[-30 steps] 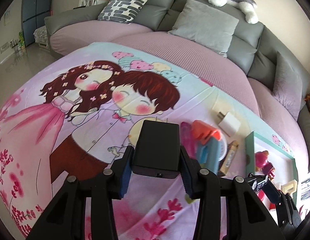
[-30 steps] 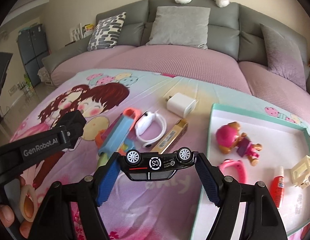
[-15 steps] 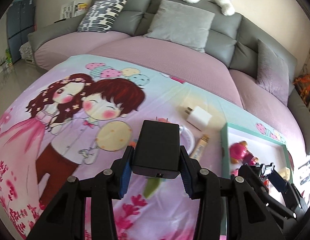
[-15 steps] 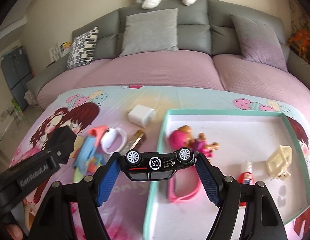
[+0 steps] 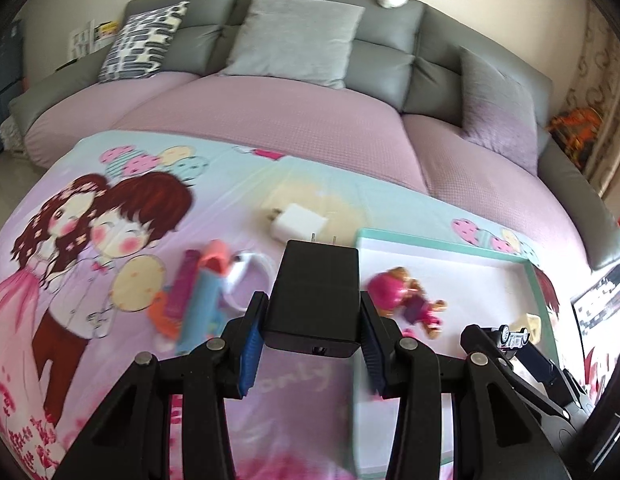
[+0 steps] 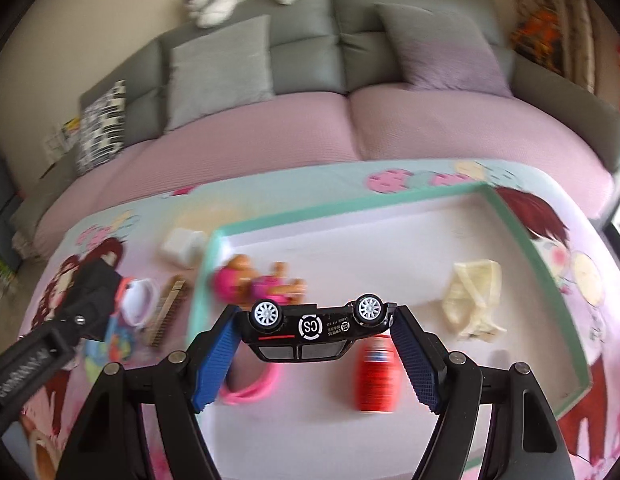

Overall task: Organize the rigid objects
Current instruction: 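Carry the charger block over the tray with the left tool while the right tool carries the car, then lower the charger block into the tray with the left tool while the right tool drops the car in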

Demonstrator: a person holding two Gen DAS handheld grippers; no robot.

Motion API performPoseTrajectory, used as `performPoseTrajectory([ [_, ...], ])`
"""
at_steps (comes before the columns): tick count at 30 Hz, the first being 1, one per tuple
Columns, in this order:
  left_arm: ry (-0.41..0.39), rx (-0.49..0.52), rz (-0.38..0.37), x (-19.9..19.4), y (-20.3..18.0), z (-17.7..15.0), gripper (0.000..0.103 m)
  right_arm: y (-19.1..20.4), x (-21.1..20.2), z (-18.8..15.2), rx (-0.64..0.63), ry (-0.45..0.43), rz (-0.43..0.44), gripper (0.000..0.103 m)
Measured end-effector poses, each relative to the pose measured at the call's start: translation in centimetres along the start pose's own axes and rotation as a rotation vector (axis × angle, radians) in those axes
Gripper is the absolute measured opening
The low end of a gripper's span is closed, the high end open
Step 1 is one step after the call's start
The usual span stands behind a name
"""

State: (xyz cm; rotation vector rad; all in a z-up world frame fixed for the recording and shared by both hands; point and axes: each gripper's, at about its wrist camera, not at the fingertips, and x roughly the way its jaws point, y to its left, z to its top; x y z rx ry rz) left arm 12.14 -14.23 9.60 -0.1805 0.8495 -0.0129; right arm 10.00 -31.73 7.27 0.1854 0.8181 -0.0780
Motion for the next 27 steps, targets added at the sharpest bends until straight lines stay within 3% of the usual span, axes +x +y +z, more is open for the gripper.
performPoseTrajectory([
  [11,0.05,0.09,-0.096,1.8,-6.0,-0.8,0.045,-4.6,-0.2,-0.1,0.052,0.021,-0.153,0.078],
  [27,0.088,0.127,-0.123,3.3,-7.0,-2.9,0.046,-4.8,0.0,-0.1,0.043,0.032,-0.171,0.078],
])
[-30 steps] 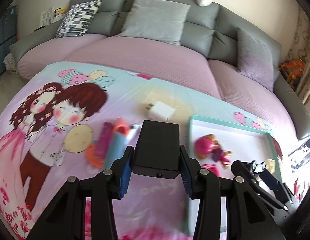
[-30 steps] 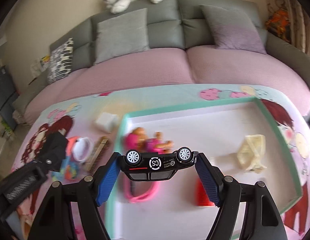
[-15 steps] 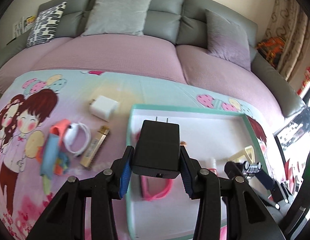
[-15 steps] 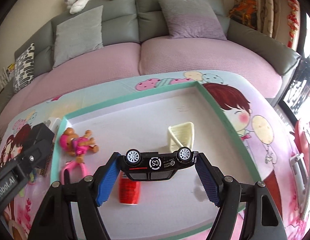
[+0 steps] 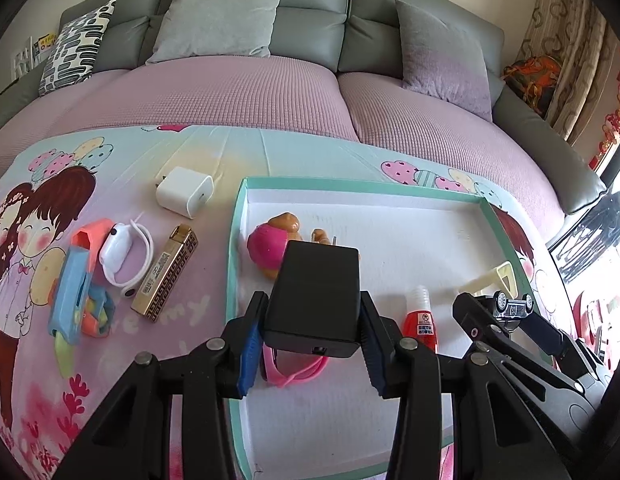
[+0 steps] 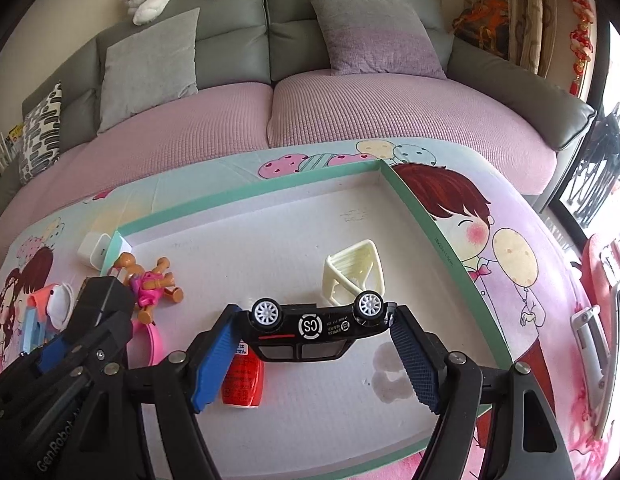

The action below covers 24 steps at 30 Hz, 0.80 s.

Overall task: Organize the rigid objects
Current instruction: 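Lower the charger block into the tray with the left tool while the right tool drops the car in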

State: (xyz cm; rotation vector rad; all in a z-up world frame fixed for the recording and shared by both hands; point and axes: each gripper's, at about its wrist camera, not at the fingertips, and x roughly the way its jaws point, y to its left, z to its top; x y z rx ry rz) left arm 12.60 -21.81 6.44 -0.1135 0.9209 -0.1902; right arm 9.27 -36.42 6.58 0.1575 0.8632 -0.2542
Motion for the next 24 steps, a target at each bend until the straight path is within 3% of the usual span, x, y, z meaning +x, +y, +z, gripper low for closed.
performPoseTrajectory([
  [13,-0.033,0.01,0.022,-0.6,-0.3,0.2,0.045,-0.5,0.0,-0.1,-0.005,0.022,0.028,0.078],
  [19,-0.039,0.008,0.15,-0.6,0.5,0.3,0.045,-0.3,0.8,-0.3,-0.048,0.056,0.013,0.078],
  [24,-0.028,-0.008,0.21,-0.2,1.4,0.3,0.045,-0.7,0.9,-0.4,-0.049,0.061,0.021,0.078],
])
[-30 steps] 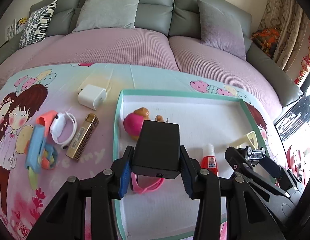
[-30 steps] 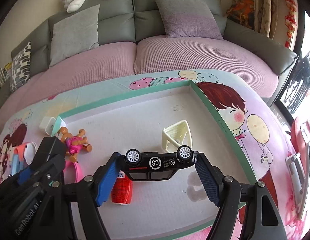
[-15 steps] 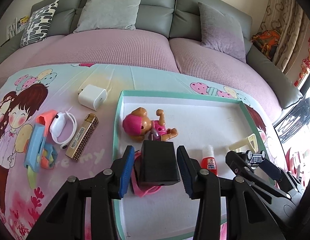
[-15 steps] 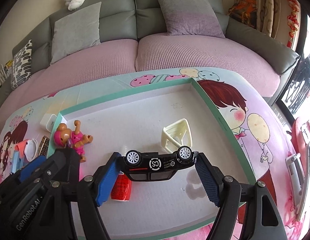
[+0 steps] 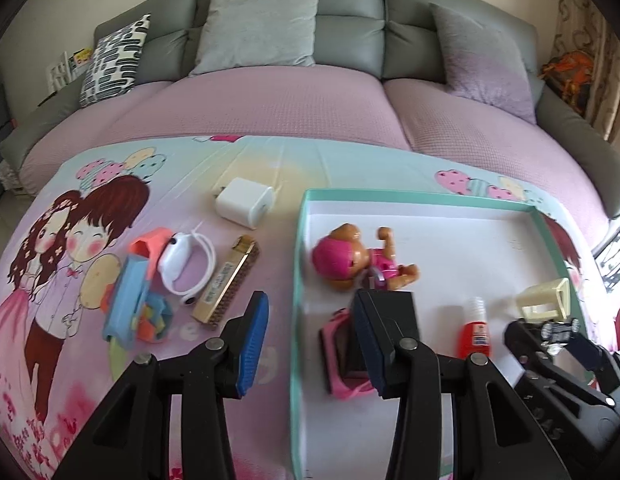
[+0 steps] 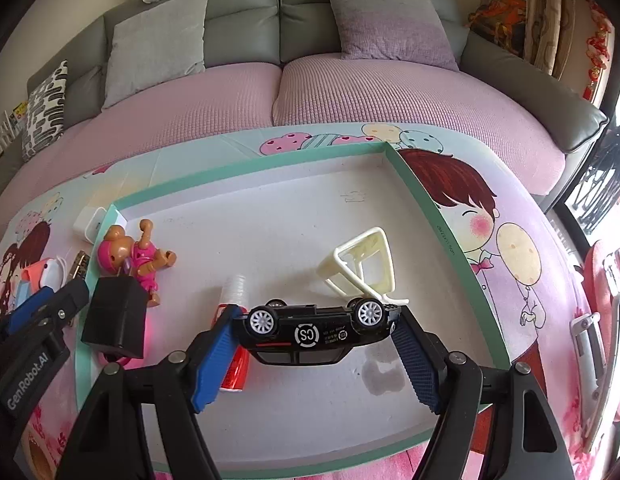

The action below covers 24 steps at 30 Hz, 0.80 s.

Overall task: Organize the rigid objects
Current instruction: 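Lower the charger block into the tray with the left tool while the right tool drops the car in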

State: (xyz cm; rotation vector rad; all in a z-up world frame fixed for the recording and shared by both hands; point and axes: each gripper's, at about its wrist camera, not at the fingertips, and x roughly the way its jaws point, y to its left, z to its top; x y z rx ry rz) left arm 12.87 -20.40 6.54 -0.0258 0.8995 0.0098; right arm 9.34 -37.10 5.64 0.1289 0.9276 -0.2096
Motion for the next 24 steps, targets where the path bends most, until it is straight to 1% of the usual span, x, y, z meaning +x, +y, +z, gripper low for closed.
performPoseTrajectory([
  [4,0.006,-0.008,0.033,0.2,0.2,-0.1,0.045,-0.2,0.0,0.0,-0.007,-0.004,0.01,0.08],
  [6,0.002,-0.009,0.038,0.3,0.1,-0.1,0.047,-0.2,0.3,-0.1,-0.015,0.007,-0.001,0.085],
  [8,-0.003,-0.013,0.042,0.2,0.1,-0.1,0.054,-0.4,0.5,-0.1,-0.016,0.012,0.006,0.085],
  [11,-0.01,-0.01,0.052,0.1,-0.1,0.0,0.056,-0.5,0.4,-0.1,-0.004,0.006,0.02,0.087],
  [13,-0.013,-0.005,0.062,0.1,-0.1,0.0,0.056,-0.5,0.2,0.0,0.003,-0.002,0.033,0.089],
  [15,-0.012,-0.006,0.07,0.2,0.0,0.0,0.059,-0.5,0.1,0.0,0.008,-0.007,0.039,0.097],
  [16,-0.009,-0.008,0.072,0.3,0.1,0.0,0.071,-0.5,0.1,0.0,0.009,-0.01,0.04,0.099],
  [17,-0.008,-0.015,0.078,0.4,0.2,0.0,0.086,-0.5,0.1,0.0,0.01,-0.012,0.04,0.103],
  [18,-0.011,-0.025,0.086,0.5,0.4,0.0,0.091,-0.5,0.1,0.0,0.013,-0.014,0.041,0.103],
  [19,-0.017,-0.034,0.096,0.4,0.6,0.0,0.093,-0.5,0.0,0.0,0.02,-0.015,0.045,0.103],
  [24,-0.021,-0.074,0.148,0.5,1.8,0.1,0.093,-0.8,0.0,0.0,0.043,-0.015,0.056,0.103],
])
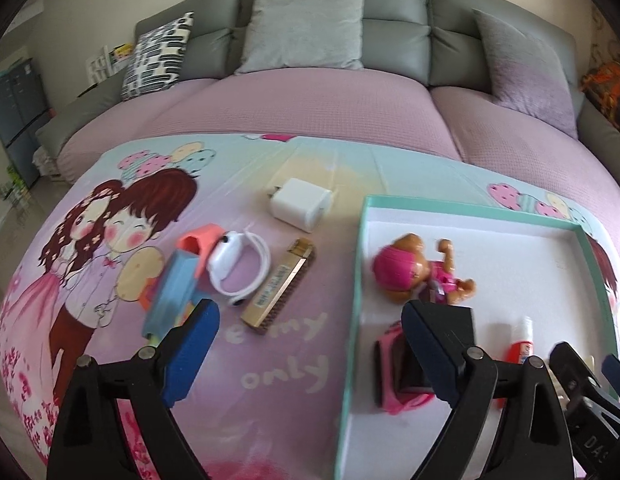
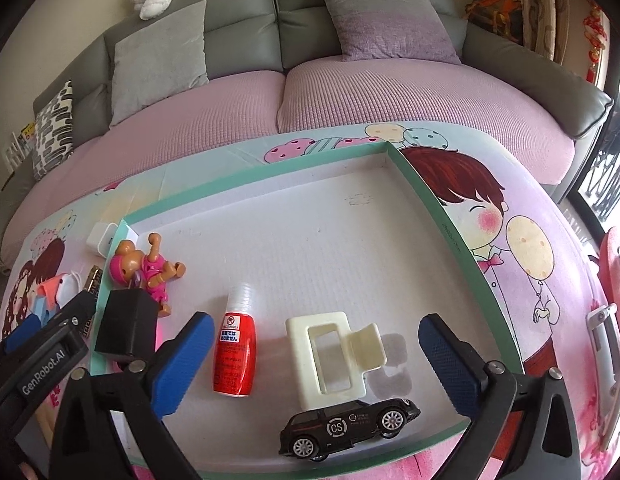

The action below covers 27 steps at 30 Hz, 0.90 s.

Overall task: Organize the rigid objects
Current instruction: 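Lower the charger block into the tray with the left tool while the right tool drops the car in, then move both tools back from the tray to the pile of toys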

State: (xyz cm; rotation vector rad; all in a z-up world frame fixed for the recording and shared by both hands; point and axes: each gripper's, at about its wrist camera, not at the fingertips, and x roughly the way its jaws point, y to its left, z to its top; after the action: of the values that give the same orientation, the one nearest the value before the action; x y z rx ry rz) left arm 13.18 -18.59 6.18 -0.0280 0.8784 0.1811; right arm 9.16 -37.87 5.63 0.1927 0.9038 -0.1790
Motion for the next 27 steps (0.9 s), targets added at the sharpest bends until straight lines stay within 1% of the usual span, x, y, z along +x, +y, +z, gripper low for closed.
performPoseTrajectory([
  [5,0.004,-0.03,0.02,0.1,0.8,0.1,0.093,0.4,0.0,0.0,-0.022,-0.002,0.004,0.103],
  [11,0.0,-0.037,0.027,-0.1,1.3,0.3,0.093,1.4,-0.7,0.1,-0.044,-0.023,0.023,0.103],
  [16,0.005,-0.048,0.033,-0.2,2.4,0.7,0.093,2.4,-1.3,0.3,-0.07,-0.039,0.037,0.103],
  [21,0.008,-0.06,0.082,-0.4,4.4,1.3,0.093,4.2,-2.2,0.6,-0.069,-0.071,0.1,0.103],
  [24,0.016,-0.086,0.102,-0.3,6.2,1.5,0.093,6.2,-2.6,0.6,-0.098,-0.087,0.146,0.103],
  [27,0.019,-0.125,0.132,-0.2,8.2,1.7,0.093,8.0,-2.6,0.4,-0.132,-0.085,0.163,0.103],
])
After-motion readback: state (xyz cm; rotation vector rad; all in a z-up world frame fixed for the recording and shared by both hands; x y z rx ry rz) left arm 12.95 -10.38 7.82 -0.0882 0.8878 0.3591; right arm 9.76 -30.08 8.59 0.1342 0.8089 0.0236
